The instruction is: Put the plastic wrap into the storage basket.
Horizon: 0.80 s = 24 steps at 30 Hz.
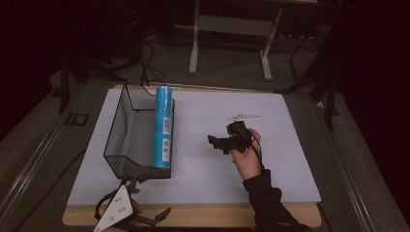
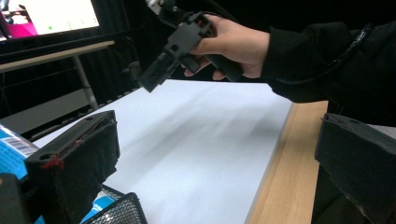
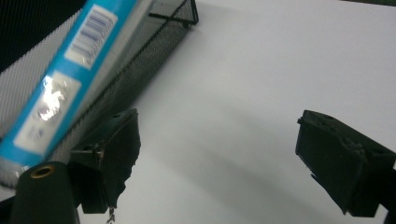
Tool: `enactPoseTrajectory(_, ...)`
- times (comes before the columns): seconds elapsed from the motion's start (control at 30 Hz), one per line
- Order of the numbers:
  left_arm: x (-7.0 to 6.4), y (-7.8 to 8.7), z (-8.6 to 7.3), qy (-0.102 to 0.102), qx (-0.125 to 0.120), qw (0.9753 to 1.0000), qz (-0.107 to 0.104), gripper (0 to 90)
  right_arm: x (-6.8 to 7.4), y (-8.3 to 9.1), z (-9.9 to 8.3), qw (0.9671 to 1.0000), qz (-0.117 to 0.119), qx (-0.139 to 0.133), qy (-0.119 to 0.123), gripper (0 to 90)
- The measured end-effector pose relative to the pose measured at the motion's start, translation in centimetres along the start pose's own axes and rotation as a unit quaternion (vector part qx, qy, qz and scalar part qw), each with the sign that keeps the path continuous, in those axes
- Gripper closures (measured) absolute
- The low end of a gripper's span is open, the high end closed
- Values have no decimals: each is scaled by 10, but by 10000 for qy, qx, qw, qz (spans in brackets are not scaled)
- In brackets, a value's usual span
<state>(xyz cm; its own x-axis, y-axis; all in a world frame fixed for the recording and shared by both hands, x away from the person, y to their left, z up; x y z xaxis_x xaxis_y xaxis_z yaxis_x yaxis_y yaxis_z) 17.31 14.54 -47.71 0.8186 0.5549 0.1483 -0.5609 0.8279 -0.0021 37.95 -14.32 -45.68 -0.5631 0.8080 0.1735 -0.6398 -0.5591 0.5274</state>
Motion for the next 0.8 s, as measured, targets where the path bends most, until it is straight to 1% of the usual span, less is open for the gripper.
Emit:
enactPoseTrajectory(0.03, 0, 0, 0, -4, -2, 10000, 1, 5, 0, 0, 0, 10000, 0, 0, 0, 136)
enactPoseTrajectory(0.07, -1, 0, 0, -12, -8, 10000, 5, 5, -2, 4, -2, 10000, -12, -28, -18, 136)
enactPoseTrajectory(0.13, 0, -1, 0, -2, 10, 10000, 4, 5, -8, 13, -8, 9996, 88, -134, -214, 136)
enactPoseTrajectory(0.17, 0, -1, -1, -5, 20, 10000, -3, 5, -9, 16, -10, 9996, 87, -161, -230, 136)
enactPoseTrajectory(0.27, -1, -2, -1, -22, 46, 10000, -27, 5, -10, 21, -14, 9998, 22, -158, -146, 136)
enactPoseTrajectory(0.3, -1, -2, -1, -22, 47, 10000, -33, 5, -13, 24, -20, 9999, -23, -145, -80, 137)
enactPoseTrajectory(0.33, -1, -2, -1, -24, 44, 10000, -39, 5, -13, 24, -20, 9999, -23, -145, -80, 137)
enactPoseTrajectory(0.37, -1, -2, -1, -28, 47, 10000, -42, 5, -17, 28, -25, 9998, -71, -160, -40, 137)
enactPoseTrajectory(0.4, -1, -2, -1, -28, 47, 10000, -42, 5, -17, 28, -25, 9998, -71, -160, -40, 137)
enactPoseTrajectory(0.47, -1, -2, -1, -28, 50, 10000, -34, 5, -20, 32, -31, 9997, -69, -241, -36, 138)
enactPoseTrajectory(0.5, -1, -2, -1, -28, 51, 10000, -34, 5, -22, 34, -34, 9994, -78, -325, -23, 146)
enactPoseTrajectory(0.53, -1, -2, -1, -19, 48, 10000, -42, 5, -23, 35, -35, 9992, -104, -379, 17, 147)
enactPoseTrajectory(0.57, -1, -2, -1, -37, 70, 10000, -39, 5, -25, 37, -39, 9992, -150, -366, 94, 147)
enactPoseTrajectory(0.7, -2, -2, -1, -58, 87, 9999, -51, 5, -27, 39, -46, 9994, -113, -309, 96, 147)
enactPoseTrajectory(0.77, -2, -2, -1, -74, 78, 9999, -63, 5, -28, 42, -52, 9994, -160, -274, 142, 147)
enactPoseTrajectory(0.8, -2, -2, -2, -77, 86, 9999, -56, 5, -31, 43, -57, 9990, -236, -299, 213, 148)
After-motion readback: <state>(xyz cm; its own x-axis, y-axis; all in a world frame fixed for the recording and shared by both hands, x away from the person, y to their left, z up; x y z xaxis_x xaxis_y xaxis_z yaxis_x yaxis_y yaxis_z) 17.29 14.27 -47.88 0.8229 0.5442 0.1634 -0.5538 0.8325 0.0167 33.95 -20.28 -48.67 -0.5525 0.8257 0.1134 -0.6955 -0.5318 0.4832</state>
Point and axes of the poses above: each handheld gripper's, and its own axes: y roughly backward along the jaws, z roughly out of its top, x roughly to its left, the point moved 2 cm from there along -y, roughly forward along the jaws, and after that the axes turned 8 degrees about -x, right-handed, at the moved point
